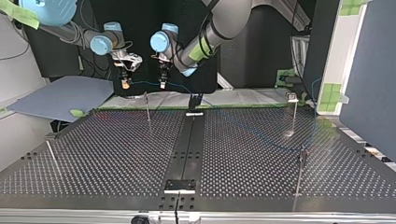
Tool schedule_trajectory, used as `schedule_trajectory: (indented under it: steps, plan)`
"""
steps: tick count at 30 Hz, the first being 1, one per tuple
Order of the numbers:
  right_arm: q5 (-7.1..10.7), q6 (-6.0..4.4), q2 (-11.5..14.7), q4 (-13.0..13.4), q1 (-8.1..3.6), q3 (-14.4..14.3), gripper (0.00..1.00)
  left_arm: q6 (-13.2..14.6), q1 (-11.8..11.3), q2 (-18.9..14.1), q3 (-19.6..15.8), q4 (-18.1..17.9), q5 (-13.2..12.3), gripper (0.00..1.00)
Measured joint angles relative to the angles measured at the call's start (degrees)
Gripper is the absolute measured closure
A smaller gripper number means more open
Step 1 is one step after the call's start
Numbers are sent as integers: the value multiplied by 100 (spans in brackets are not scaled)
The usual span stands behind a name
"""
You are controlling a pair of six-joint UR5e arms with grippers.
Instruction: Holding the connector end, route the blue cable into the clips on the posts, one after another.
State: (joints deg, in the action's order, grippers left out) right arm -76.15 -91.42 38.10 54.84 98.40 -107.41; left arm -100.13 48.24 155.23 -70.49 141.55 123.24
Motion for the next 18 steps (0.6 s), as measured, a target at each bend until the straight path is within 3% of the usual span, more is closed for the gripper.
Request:
schedule_trajectory:
  steps: [8, 18]
  plan:
    - [66, -41, -5, -17, -191, 94, 100, 114, 50, 2, 49, -54, 166, 98]
    - [486, 82, -7, -61, -244, 152, 100, 148, 57, 23, 275, -119, 174, 98]
